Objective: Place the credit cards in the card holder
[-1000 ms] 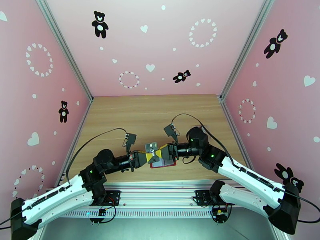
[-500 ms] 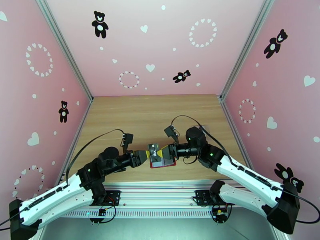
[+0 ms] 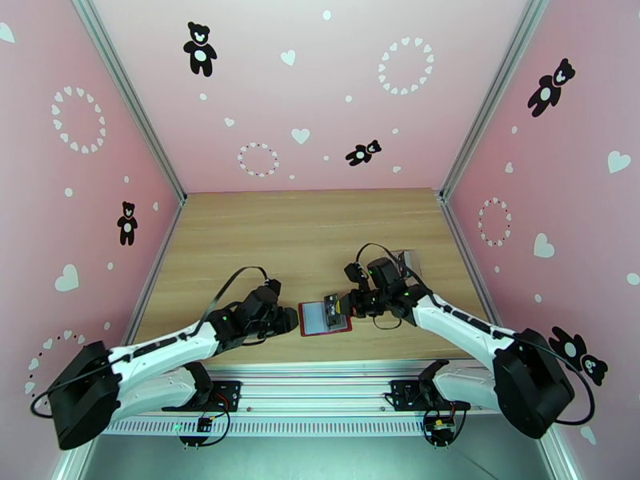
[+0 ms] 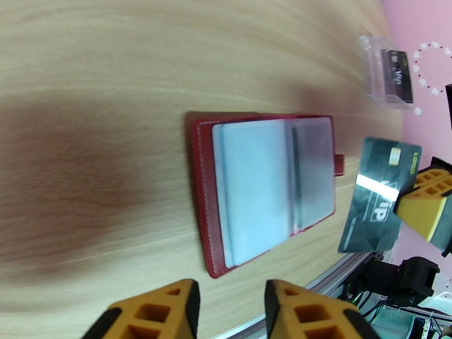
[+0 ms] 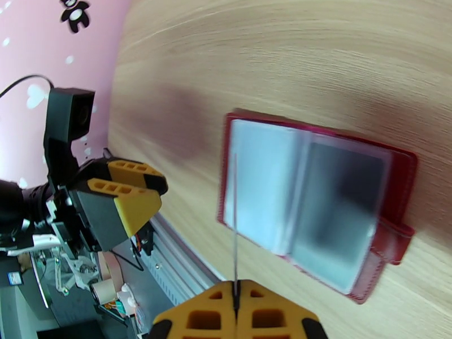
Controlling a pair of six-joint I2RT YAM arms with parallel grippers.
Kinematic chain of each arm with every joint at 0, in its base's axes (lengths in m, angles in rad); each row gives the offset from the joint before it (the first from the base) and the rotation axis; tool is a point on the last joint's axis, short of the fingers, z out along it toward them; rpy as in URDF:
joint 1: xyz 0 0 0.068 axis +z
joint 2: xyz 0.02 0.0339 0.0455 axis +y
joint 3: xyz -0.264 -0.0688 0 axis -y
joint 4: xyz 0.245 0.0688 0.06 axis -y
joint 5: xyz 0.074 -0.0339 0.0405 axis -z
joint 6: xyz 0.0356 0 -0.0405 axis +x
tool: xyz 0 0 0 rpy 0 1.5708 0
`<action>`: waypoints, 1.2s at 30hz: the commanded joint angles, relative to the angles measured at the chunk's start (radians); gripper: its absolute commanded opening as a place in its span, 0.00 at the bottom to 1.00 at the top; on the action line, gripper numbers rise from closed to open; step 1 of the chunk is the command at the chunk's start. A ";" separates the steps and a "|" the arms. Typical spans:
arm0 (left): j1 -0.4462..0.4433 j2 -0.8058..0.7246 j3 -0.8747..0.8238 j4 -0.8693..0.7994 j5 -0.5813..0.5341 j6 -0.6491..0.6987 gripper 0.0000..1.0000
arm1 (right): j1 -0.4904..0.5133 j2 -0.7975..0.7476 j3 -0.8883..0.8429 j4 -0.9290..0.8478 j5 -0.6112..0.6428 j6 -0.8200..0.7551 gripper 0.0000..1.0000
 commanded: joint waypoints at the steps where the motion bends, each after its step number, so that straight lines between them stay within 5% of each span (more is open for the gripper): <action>1: -0.006 0.061 0.053 0.067 0.025 0.020 0.35 | -0.003 0.047 -0.015 0.010 -0.022 -0.018 0.00; 19: -0.026 0.262 0.106 0.103 0.025 0.019 0.30 | -0.004 0.170 -0.044 0.145 -0.054 0.034 0.00; 36: -0.028 0.274 0.117 0.062 -0.002 0.020 0.30 | -0.003 0.217 -0.022 0.161 -0.052 0.044 0.00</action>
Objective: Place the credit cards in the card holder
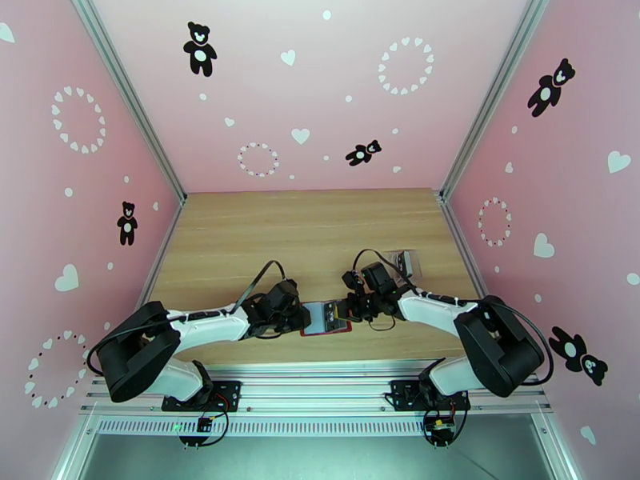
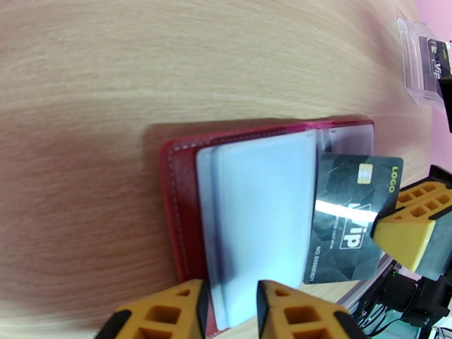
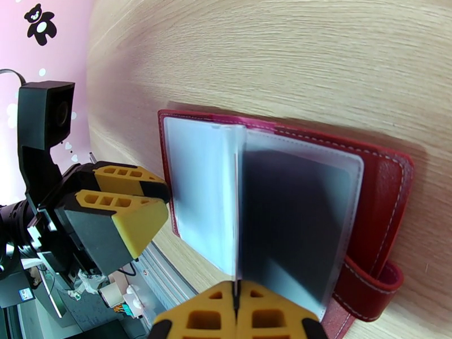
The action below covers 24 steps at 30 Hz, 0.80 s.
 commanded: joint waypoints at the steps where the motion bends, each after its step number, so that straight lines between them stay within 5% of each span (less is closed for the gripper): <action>1: -0.009 0.005 0.019 -0.031 -0.017 0.020 0.30 | -0.002 0.026 0.012 0.009 -0.007 0.008 0.00; 24: -0.014 0.033 0.016 -0.028 -0.025 0.016 0.30 | 0.008 0.064 0.015 0.057 -0.017 0.047 0.00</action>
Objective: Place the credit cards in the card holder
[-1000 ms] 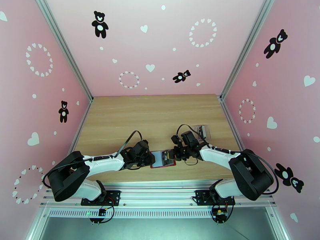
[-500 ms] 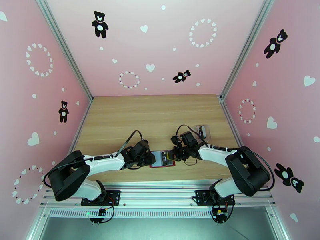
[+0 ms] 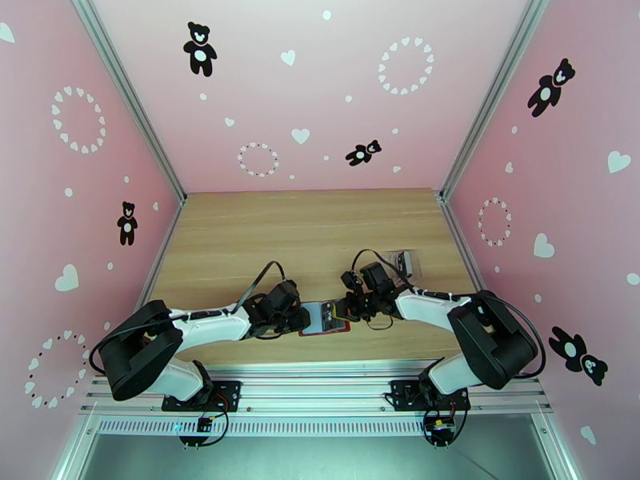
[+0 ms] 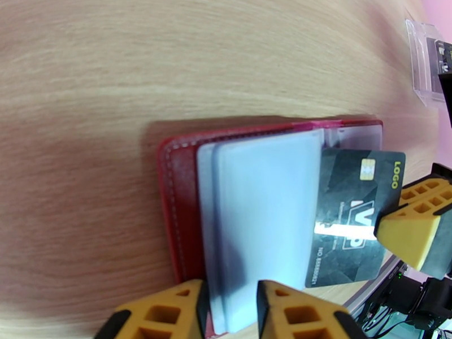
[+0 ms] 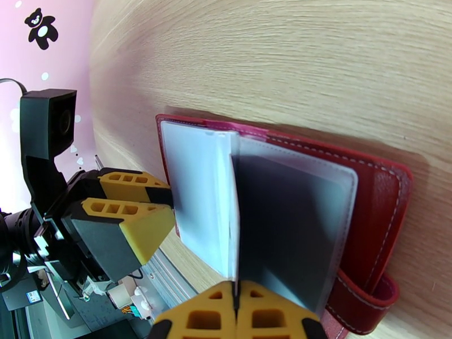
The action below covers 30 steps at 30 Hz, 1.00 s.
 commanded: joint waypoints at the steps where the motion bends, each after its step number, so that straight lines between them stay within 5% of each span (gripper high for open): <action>1: -0.011 0.020 0.017 -0.019 -0.013 0.018 0.30 | 0.008 0.022 0.017 0.001 0.006 0.007 0.00; 30: -0.012 0.013 0.017 -0.028 -0.023 0.015 0.30 | 0.018 0.065 0.053 -0.039 0.028 -0.032 0.00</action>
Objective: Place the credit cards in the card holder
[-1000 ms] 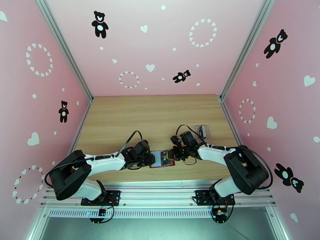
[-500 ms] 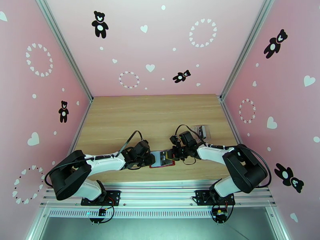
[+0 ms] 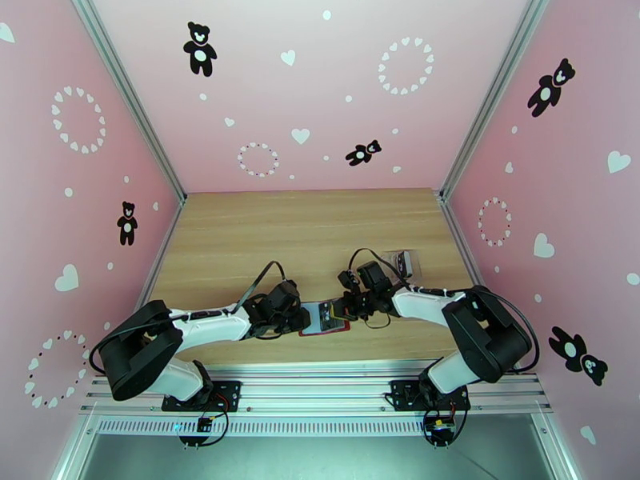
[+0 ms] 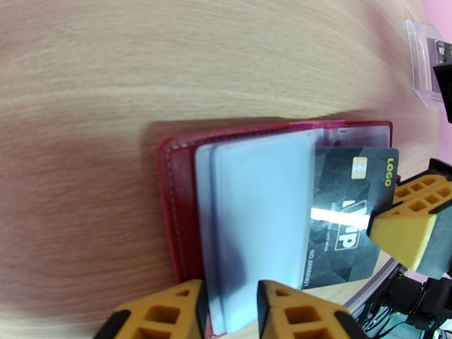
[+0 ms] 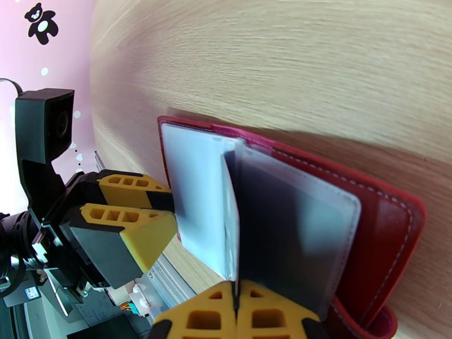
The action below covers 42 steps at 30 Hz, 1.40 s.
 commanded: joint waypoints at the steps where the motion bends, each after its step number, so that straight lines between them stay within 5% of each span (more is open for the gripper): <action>1: -0.011 0.014 0.016 -0.026 -0.019 0.017 0.30 | 0.005 0.028 0.024 -0.039 0.036 -0.017 0.00; 14: -0.011 0.016 0.021 -0.029 -0.016 0.019 0.30 | 0.006 0.046 0.033 -0.050 0.030 -0.030 0.00; 27: -0.012 0.011 0.019 -0.034 -0.019 0.018 0.30 | 0.012 -0.006 0.076 -0.179 0.098 -0.077 0.32; 42: -0.012 0.011 0.012 -0.026 -0.022 0.020 0.30 | 0.071 0.018 0.125 -0.222 0.173 -0.077 0.38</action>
